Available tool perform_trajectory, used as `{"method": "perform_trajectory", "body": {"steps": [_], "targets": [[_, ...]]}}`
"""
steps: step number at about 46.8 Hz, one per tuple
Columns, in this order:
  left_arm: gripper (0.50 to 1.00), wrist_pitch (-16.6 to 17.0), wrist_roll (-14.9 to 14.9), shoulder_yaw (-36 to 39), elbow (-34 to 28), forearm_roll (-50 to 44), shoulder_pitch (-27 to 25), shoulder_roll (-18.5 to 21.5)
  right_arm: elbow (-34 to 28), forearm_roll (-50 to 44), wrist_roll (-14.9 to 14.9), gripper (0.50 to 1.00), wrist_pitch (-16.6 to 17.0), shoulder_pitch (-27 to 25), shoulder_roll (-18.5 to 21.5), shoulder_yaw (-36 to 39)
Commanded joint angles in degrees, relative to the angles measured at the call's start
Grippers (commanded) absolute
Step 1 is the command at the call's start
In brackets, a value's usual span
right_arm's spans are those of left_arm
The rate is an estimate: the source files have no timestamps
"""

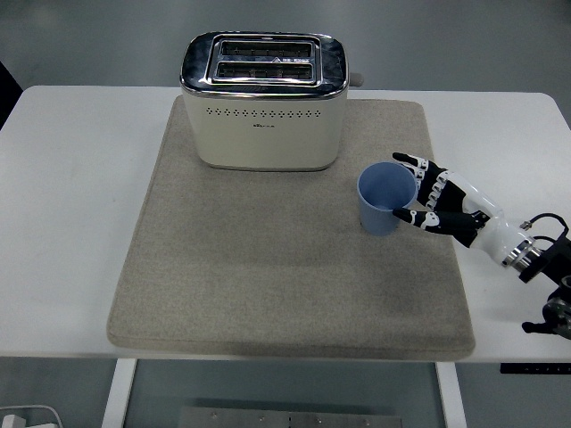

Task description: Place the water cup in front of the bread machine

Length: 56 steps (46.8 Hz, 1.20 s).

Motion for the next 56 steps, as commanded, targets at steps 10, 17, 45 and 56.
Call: {"method": "perform_trajectory", "body": {"steps": [10, 17, 45, 56], "targets": [[1.0, 0.0, 0.03, 0.0, 0.08, 0.0, 0.0, 0.0, -1.98, 0.0, -0.01, 0.921, 0.19, 0.08, 0.86, -0.01], [1.0, 0.0, -0.06, 0.0, 0.08, 0.0, 0.0, 0.0, -2.07, 0.0, -0.01, 0.921, 0.19, 0.08, 0.77, -0.01], [1.0, 0.0, 0.03, 0.0, -0.09, 0.0, 0.09, 0.0, -5.14, 0.0, -0.01, 0.921, 0.11, 0.08, 2.35, -0.01], [1.0, 0.0, -0.06, 0.0, -0.01, 0.0, 0.53, 0.0, -6.02, 0.0, -0.01, 0.921, 0.02, 0.08, 3.14, 0.16]]}}
